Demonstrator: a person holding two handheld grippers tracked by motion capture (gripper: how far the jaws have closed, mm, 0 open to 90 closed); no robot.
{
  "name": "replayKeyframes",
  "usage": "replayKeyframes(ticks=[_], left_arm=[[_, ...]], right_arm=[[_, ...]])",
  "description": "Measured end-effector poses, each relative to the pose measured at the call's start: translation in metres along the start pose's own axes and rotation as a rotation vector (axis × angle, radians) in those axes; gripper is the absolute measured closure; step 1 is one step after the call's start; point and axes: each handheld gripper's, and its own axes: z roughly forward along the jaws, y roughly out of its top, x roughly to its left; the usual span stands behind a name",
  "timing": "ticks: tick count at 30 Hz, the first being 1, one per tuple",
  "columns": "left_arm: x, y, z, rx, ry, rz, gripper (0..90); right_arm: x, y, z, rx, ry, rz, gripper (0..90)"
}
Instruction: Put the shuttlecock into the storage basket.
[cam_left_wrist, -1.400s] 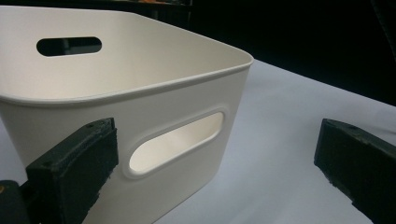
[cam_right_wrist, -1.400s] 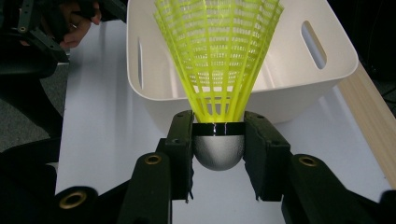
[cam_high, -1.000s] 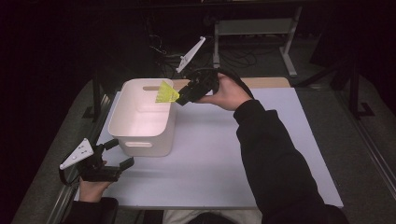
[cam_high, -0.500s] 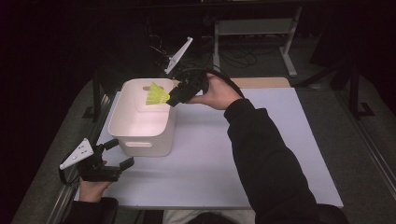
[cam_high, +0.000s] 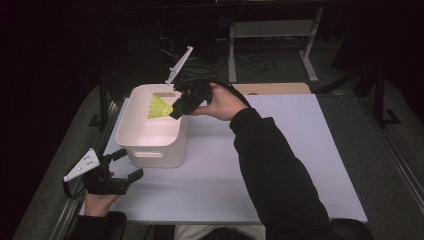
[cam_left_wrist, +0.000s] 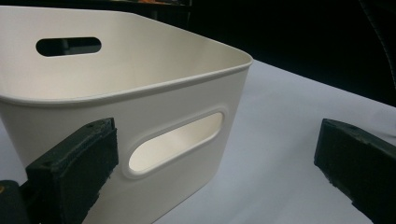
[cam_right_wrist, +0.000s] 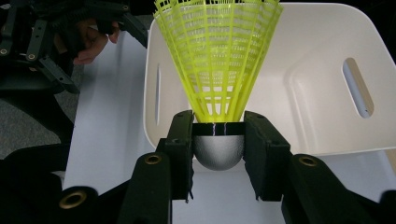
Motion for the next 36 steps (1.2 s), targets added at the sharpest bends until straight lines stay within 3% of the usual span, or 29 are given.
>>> replayKeyframes(ticks=[36], left_arm=[[0.000,0.000,-0.001,-0.002,-0.003,0.001,0.0]], right_arm=[[-0.006,0.004,0.048,0.008,0.079,0.012,63.4]])
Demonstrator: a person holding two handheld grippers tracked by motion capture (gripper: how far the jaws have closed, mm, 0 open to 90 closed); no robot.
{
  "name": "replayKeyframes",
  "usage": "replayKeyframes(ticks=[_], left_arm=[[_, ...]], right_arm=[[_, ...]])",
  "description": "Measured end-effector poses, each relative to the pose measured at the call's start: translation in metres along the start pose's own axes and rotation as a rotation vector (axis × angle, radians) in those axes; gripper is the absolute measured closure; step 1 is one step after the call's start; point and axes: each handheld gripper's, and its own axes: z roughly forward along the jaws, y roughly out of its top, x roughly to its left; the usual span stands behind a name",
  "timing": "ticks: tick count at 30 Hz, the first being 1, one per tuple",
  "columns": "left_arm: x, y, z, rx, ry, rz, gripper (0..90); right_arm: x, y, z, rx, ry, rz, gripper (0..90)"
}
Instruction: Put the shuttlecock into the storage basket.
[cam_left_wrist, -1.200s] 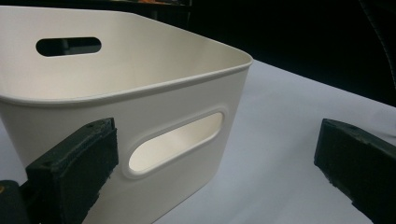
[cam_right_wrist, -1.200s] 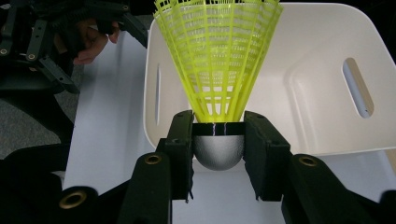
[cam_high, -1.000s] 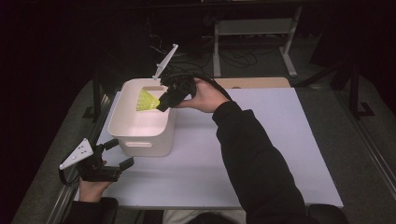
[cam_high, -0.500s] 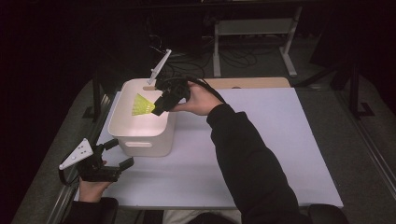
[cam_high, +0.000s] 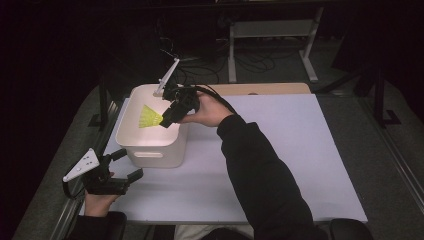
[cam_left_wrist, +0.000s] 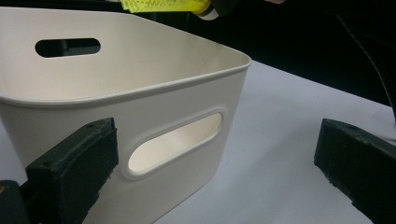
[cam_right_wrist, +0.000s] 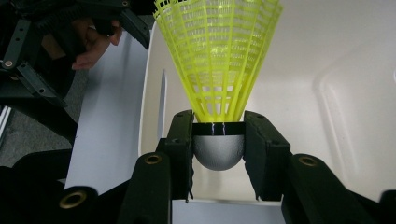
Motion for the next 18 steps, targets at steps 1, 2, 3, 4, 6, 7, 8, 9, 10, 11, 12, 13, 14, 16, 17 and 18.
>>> replayKeyframes(ticks=[1,2,3,4,6,7,8,9,10,11,12,13,14,16,17,18], left_arm=[[0.000,0.000,0.000,0.000,0.000,0.000,0.0],[0.000,0.000,0.000,0.001,0.000,0.000,0.0],[0.000,0.000,0.000,0.001,0.000,0.000,0.0],[0.000,0.000,0.000,0.000,0.000,0.000,0.0],[0.000,0.000,0.000,0.001,0.000,0.000,0.0],[0.000,0.000,0.000,0.000,-0.001,0.000,0.0],[0.000,0.000,0.000,0.000,0.000,0.000,0.0],[0.000,0.000,0.000,0.000,0.000,0.000,0.0],[0.000,0.000,0.000,0.000,0.000,-0.001,0.0],[0.000,0.000,0.000,0.000,0.000,-0.001,0.0],[0.000,0.000,0.000,0.000,0.000,0.000,0.0],[0.000,0.000,0.000,0.000,0.000,0.000,0.0],[0.000,0.000,0.000,0.000,0.000,0.000,0.0],[0.000,0.000,0.000,0.000,0.000,-0.001,0.0],[0.000,0.000,0.000,0.000,0.000,-0.001,0.0],[0.000,0.000,0.000,0.000,-0.001,-0.001,0.0]], right_arm=[[-0.001,-0.001,0.002,-0.001,0.001,-0.001,63.4],[-0.001,-0.002,0.003,0.000,0.004,0.005,63.3],[-0.002,-0.002,0.004,0.002,0.006,0.006,63.4],[-0.002,-0.003,0.005,0.001,0.008,0.008,63.4],[-0.003,-0.005,0.008,0.004,0.011,0.017,63.4],[-0.005,-0.007,0.010,0.002,0.012,0.015,63.4],[-0.006,-0.008,0.012,0.007,0.017,0.018,63.3],[-0.006,-0.008,0.012,0.007,0.017,0.018,63.3],[-0.006,-0.009,0.014,0.009,0.019,0.024,63.4],[-0.006,-0.009,0.014,0.009,0.019,0.024,63.4],[-0.007,-0.010,0.017,0.009,0.025,0.030,63.4],[-0.007,-0.011,0.018,0.012,0.027,0.030,63.4],[-0.007,-0.011,0.018,0.012,0.027,0.030,63.4],[-0.007,-0.012,0.021,0.018,0.030,0.030,63.4],[-0.007,-0.012,0.021,0.018,0.030,0.030,63.4],[-0.007,-0.012,0.023,0.022,0.032,0.031,63.4]])
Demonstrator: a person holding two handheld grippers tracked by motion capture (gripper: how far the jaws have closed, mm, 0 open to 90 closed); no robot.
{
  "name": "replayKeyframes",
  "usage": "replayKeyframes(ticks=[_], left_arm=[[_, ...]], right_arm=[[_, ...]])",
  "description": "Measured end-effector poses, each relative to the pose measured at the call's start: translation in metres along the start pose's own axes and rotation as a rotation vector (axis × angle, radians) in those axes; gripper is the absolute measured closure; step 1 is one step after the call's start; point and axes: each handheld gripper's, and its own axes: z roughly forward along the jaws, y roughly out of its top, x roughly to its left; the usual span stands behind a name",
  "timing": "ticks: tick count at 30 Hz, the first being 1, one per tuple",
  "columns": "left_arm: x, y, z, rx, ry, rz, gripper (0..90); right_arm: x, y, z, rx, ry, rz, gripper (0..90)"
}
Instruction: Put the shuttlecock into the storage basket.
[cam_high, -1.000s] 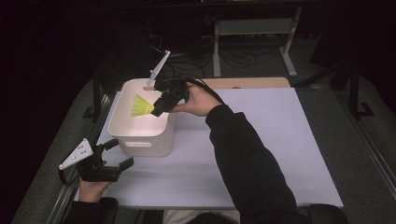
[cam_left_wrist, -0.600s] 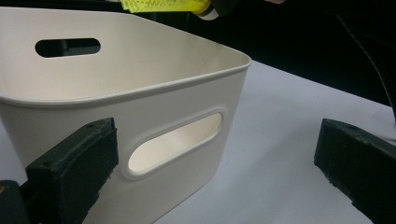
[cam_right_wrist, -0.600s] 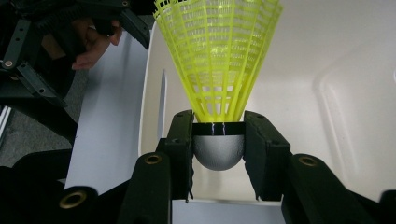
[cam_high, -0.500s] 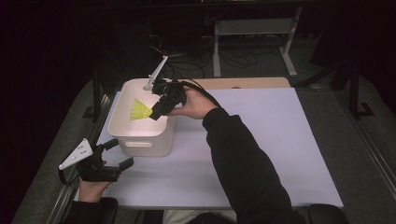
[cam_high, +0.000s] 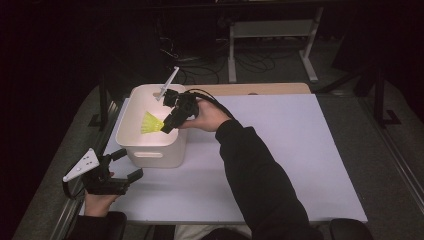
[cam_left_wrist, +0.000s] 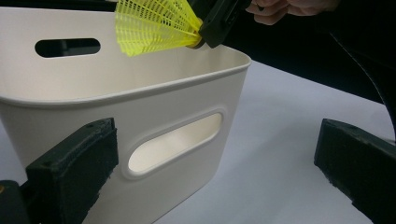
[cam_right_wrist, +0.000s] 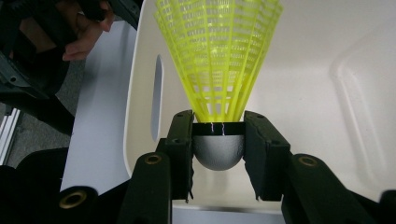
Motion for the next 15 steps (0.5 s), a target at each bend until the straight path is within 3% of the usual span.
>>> replayKeyframes(ticks=[15], left_arm=[[-0.0001,0.0000,-0.0002,0.000,0.000,0.000,0.0]], right_arm=[[-0.0004,-0.0011,0.0095,0.025,0.011,0.005,63.3]])
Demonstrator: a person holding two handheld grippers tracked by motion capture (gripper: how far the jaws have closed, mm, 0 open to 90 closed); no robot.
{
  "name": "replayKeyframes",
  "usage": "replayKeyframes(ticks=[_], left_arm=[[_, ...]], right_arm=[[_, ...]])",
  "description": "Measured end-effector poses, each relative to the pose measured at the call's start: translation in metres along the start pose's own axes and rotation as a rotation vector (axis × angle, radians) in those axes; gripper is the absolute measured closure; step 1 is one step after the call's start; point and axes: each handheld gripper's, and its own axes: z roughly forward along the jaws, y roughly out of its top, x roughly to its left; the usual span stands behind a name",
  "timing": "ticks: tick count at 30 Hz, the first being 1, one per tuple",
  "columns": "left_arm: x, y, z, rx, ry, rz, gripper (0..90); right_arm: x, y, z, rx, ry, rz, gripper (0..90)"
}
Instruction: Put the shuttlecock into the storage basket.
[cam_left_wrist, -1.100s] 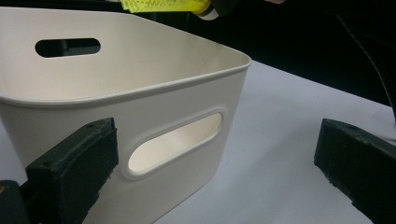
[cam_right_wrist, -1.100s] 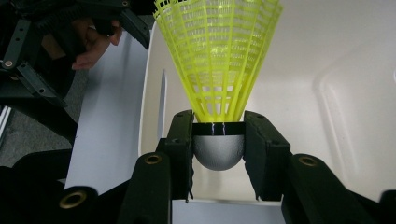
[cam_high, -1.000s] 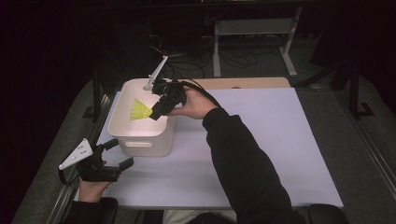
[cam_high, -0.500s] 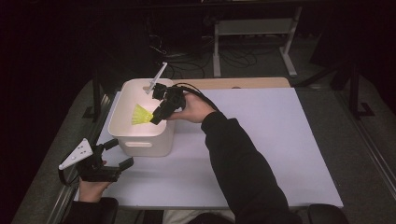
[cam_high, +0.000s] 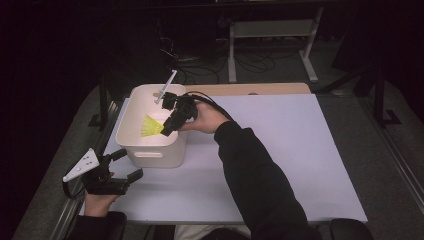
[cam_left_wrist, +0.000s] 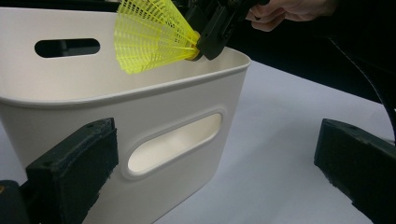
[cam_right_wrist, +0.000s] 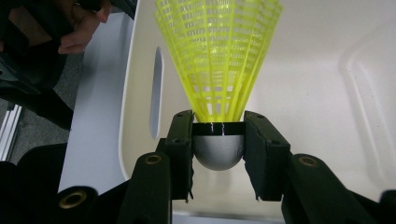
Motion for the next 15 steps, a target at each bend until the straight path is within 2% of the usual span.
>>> replayKeyframes(ticks=[10,15], left_arm=[[0.0000,-0.0001,0.0000,-0.001,-0.001,-0.001,0.0],[0.0000,-0.0001,-0.0001,-0.001,-0.002,0.000,0.0]], right_arm=[[0.0003,-0.0002,0.0105,0.029,0.003,0.005,61.9],[-0.0009,-0.0004,0.0086,0.011,-0.001,0.026,51.3]])
